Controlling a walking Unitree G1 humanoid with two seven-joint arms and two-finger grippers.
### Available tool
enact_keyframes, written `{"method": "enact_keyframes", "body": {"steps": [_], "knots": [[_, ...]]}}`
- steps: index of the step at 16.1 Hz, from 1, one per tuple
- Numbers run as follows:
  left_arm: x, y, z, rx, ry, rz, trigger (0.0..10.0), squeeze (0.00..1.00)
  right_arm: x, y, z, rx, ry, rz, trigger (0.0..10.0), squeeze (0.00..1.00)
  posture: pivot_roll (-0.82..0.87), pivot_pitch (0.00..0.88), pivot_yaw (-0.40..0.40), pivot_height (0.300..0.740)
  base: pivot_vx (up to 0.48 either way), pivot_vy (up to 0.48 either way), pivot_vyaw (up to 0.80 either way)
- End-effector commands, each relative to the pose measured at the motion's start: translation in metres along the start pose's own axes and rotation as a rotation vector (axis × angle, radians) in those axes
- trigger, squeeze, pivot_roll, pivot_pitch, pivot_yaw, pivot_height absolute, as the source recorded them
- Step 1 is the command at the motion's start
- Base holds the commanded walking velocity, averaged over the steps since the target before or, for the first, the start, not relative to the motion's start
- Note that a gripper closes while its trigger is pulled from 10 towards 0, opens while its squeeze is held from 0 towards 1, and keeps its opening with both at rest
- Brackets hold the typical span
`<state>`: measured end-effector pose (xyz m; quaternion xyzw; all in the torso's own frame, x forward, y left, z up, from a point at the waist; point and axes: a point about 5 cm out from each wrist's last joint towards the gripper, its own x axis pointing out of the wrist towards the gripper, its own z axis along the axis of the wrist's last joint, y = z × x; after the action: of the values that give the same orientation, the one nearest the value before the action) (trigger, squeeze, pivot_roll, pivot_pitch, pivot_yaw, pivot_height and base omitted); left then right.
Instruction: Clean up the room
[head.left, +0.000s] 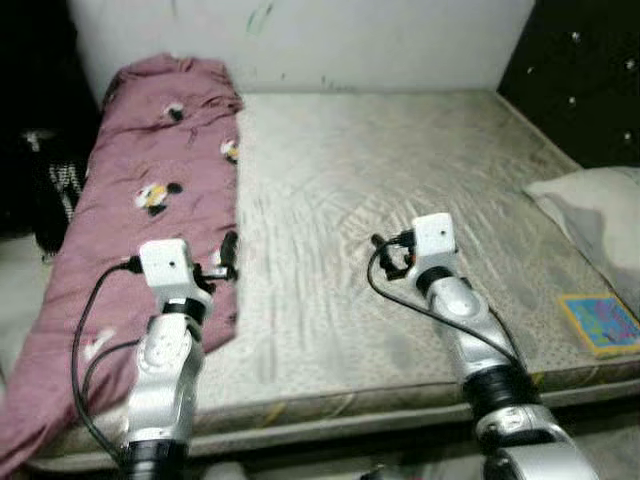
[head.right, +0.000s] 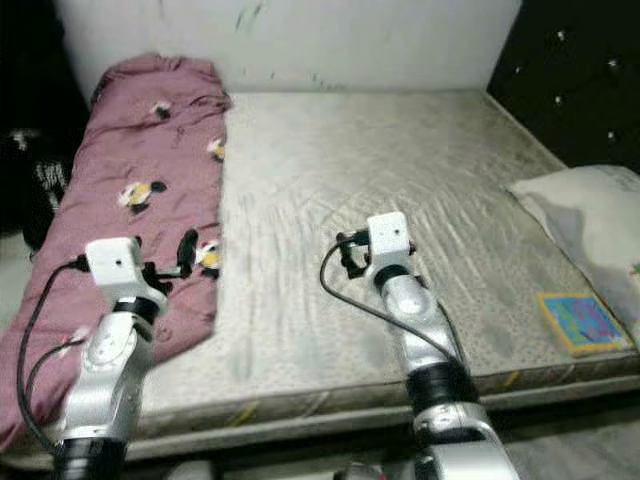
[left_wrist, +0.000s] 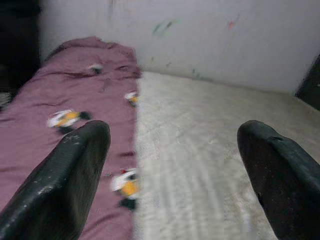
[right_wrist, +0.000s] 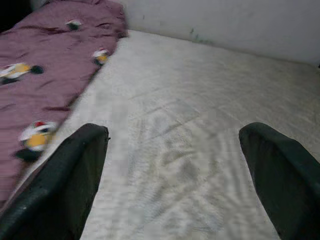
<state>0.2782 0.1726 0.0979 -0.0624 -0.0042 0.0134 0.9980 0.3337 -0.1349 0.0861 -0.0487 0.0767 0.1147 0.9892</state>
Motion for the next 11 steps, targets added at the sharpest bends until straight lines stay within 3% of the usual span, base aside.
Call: {"method": "enact_keyframes", "body": {"steps": [1, 3, 11], "knots": [[-0.0004, 0.0048, 0.0004, 0.010, 0.003, 0.017, 10.0, 0.00, 0.0035, 0.0055, 0.0106, -0.019, -0.044, 0.022, 10.0, 0.00, 0.01, 0.000, -0.058, 0.740, 0.000, 0.480, 0.00], [-0.0003, 0.0052, 0.0008, 0.013, 0.003, 0.017, 10.0, 0.00, 0.0036, 0.0068, 0.0110, -0.025, -0.046, 0.027, 10.0, 0.00, 0.01, 0.000, -0.056, 0.740, 0.000, 0.480, 0.45], [0.0031, 0.0057, 0.0026, 0.014, 0.003, 0.020, 10.0, 0.00, 0.0060, 0.0060, 0.0131, -0.018, -0.045, 0.015, 10.0, 0.00, 0.00, 0.000, -0.045, 0.740, 0.000, 0.480, 0.00]]}}
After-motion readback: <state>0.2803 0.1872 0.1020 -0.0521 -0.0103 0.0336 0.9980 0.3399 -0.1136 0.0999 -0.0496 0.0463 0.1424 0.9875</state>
